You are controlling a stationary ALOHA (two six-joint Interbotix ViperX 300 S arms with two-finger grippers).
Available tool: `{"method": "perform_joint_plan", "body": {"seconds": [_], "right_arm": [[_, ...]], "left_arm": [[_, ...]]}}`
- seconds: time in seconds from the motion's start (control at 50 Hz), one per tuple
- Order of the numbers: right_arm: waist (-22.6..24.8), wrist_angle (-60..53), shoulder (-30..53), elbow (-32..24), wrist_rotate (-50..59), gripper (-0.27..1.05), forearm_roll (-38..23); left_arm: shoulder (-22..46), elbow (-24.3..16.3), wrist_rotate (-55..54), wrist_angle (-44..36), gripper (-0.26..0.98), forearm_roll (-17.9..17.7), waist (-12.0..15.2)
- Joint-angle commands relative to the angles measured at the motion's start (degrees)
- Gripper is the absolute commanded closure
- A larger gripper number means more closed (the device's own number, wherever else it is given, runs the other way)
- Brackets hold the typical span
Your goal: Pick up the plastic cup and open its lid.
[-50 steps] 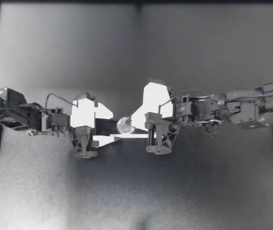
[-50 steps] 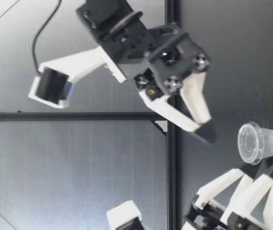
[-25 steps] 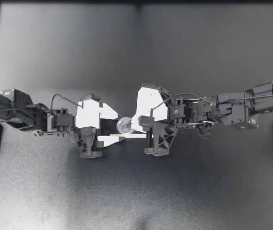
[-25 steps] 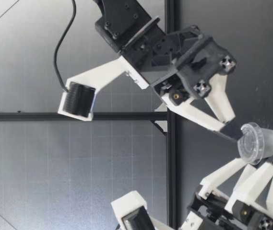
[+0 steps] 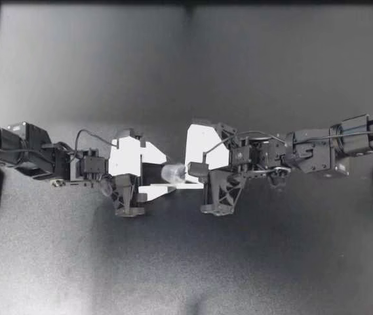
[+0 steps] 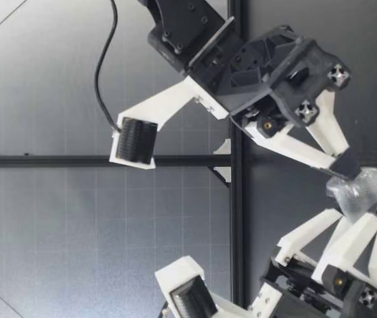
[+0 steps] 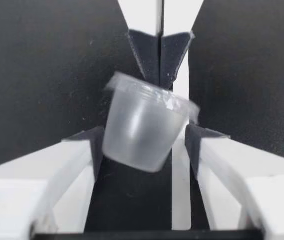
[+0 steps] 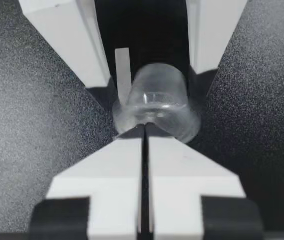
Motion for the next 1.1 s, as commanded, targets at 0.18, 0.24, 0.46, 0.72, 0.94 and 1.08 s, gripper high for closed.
{"method": "perform_joint_plan", "body": {"seconds": [0.18, 0.24, 0.46, 0.72, 0.94, 1.08], "right_arm": [[-0.7, -0.4, -0.3, -0.6, 0.1, 0.96, -0.1], [-0.8, -0.4, -0.2, -0.7, 0.1, 0.96, -0.1], [-0.8, -1.0, 0.4, -1.1, 0.0, 0.96, -0.1], [-0.8, -1.1, 0.7, -1.2, -0.1, 0.96, -0.1], [-0.7, -1.1, 0.6, -1.3, -0.1, 0.96, -0.1], [-0.8, -1.2, -0.4, -1.0, -0.1, 0.96, -0.1]], "left_arm": [[-1.2, -1.2, 0.0, 1.8, 0.13, 0.4, 0.0], [-1.1, -1.5, 0.0, 2.4, 0.13, 0.4, 0.0], [-0.7, -2.9, 0.0, 4.2, 0.13, 0.9, -0.6], [-0.6, -2.9, -0.4, 4.7, 0.23, 0.8, -1.0], [-0.6, -2.9, -0.5, 4.7, 0.44, 0.9, -1.1], [-0.7, -2.7, -0.6, 4.7, 0.50, 0.7, -1.1]]}}
